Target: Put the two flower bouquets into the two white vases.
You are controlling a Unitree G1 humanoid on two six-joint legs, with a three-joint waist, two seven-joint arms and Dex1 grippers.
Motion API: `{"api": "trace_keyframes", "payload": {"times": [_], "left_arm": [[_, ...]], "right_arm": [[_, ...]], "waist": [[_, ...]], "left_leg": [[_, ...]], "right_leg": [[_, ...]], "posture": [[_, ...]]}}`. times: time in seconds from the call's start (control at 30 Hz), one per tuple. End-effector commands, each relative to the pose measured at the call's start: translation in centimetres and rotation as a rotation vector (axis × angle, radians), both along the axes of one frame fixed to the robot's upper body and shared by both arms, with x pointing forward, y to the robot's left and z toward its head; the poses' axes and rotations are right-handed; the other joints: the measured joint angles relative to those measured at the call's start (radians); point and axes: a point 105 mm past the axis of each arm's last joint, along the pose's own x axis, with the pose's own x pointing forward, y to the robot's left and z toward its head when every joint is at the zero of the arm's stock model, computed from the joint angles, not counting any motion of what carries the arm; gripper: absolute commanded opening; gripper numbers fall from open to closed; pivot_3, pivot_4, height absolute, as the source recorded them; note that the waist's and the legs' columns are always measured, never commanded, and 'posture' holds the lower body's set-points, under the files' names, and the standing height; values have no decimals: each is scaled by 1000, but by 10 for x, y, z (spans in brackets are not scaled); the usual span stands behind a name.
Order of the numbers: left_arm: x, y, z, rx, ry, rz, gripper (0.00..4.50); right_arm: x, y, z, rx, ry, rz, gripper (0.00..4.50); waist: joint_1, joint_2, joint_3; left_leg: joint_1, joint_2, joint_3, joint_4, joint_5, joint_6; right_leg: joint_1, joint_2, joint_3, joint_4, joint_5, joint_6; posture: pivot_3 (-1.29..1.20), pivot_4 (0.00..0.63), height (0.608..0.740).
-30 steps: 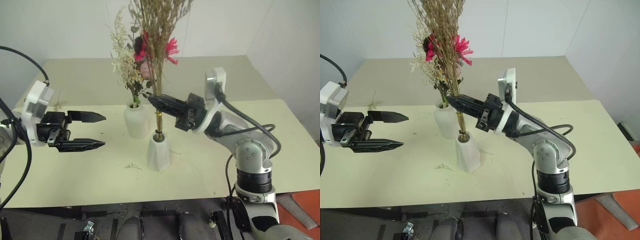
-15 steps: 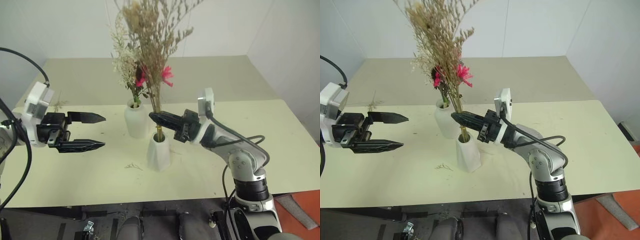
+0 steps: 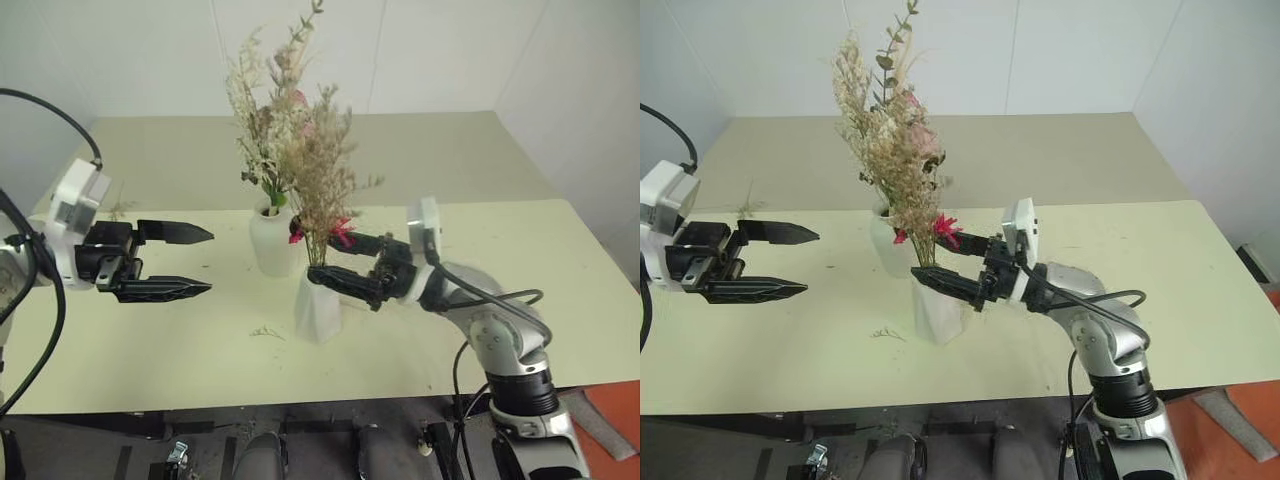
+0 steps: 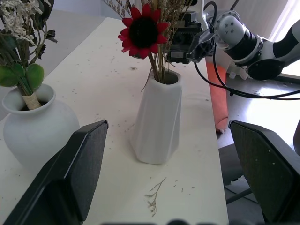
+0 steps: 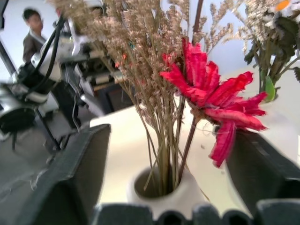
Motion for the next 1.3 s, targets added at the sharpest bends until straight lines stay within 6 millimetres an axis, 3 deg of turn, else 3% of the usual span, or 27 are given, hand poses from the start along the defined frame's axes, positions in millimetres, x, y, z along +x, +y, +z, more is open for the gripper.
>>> {"api": "trace_keyframes", "payload": {"times": [0.03, 0.43, 0.77, 0.93, 1.3], "left_arm": [[-1, 0, 8, 8, -37, -10, 4500], [1, 0, 9, -3, -48, -6, 4500], [-4, 2, 10, -20, -52, 16, 4500], [-5, 3, 7, -30, -49, 29, 4500], [-5, 2, 7, -39, -48, 36, 4500]], "right_arm": [[-2, -27, 8, -29, -54, 8, 4480], [15, -111, 10, -268, -112, -200, 4480], [12, -160, 23, -364, -140, -349, 4480], [6, -172, 28, -376, -144, -399, 4480], [6, -178, 30, -384, -145, -424, 4480]], "waist": [[3, 0, 0], [2, 0, 0], [2, 0, 0], [2, 0, 0], [2, 0, 0]], "left_leg": [[0, 0, 0, 0, 0, 0], [0, 0, 0, 0, 0, 0], [0, 0, 1, 0, 0, 0], [1, 0, 1, 0, 0, 0], [1, 0, 1, 1, 0, 0]], "right_leg": [[0, 0, 0, 0, 0, 0], [0, 0, 0, 0, 0, 0], [0, 0, 1, 0, 0, 0], [1, 0, 1, 0, 0, 0], [1, 0, 1, 0, 0, 0]], "posture": [[0, 150, 740], [0, 150, 740], [0, 150, 740], [0, 150, 740], [0, 150, 740]]}}
